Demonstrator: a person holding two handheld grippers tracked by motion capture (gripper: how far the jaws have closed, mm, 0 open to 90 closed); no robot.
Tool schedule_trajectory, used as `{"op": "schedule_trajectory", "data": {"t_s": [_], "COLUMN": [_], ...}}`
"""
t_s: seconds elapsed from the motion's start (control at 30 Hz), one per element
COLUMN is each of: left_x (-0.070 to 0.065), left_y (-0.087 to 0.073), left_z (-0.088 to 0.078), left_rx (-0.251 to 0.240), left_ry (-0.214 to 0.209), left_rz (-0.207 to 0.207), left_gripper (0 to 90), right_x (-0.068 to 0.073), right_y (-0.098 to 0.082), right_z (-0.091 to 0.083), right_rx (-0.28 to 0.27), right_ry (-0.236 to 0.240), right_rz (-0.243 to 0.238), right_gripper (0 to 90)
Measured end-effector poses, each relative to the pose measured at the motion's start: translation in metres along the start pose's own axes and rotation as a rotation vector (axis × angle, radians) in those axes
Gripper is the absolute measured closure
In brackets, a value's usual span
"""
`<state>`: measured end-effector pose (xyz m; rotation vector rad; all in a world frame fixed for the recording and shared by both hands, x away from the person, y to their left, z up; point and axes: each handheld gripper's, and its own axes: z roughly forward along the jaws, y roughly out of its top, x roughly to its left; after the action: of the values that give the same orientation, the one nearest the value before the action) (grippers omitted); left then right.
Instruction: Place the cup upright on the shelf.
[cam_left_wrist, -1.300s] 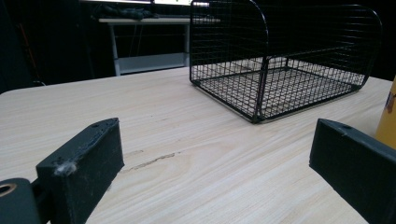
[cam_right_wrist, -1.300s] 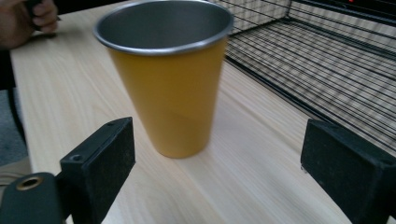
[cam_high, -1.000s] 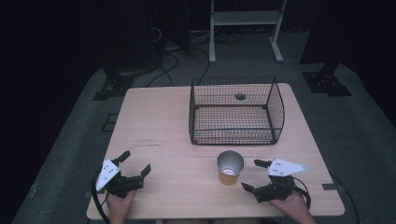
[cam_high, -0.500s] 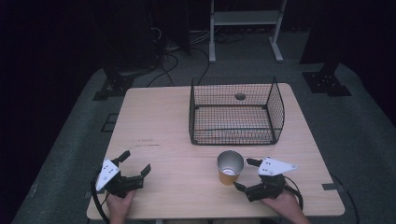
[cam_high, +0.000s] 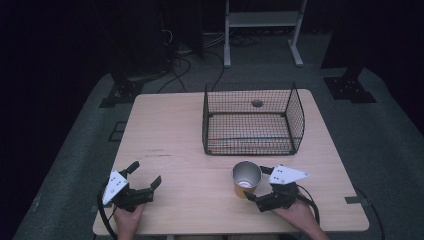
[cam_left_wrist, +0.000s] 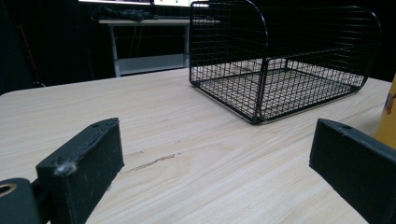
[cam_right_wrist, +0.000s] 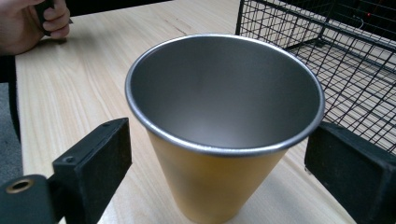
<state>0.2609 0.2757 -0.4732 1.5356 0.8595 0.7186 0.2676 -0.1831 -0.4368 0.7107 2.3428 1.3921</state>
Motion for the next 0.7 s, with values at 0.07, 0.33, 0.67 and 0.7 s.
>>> {"op": "schedule_trajectory", "data": {"t_s": [0.07,0.33,0.67,0.7], "left_x": [0.000,0.000,0.000,0.000], "left_y": [0.000,0.000,0.000,0.000], "left_z": [0.000,0.000,0.000,0.000], "left_rx": [0.000,0.000,-0.001,-0.001], "left_ry": [0.000,0.000,0.001,0.001], "left_rz": [0.000,0.000,-0.002,-0.002], "left_gripper": [2.2,2.2,2.2,2.2], "right_x": [0.000,0.000,0.000,0.000], "right_y": [0.000,0.003,0.007,0.008], "right_z": [0.002,0.011,0.021,0.022], "right_rx": [0.003,0.003,0.003,0.004], "right_ry": [-0.003,0.000,0.011,0.006], "right_rz": [0.001,0.002,-0.006,-0.007], "right_gripper": [6.7,6.7,6.8,9.0]}}
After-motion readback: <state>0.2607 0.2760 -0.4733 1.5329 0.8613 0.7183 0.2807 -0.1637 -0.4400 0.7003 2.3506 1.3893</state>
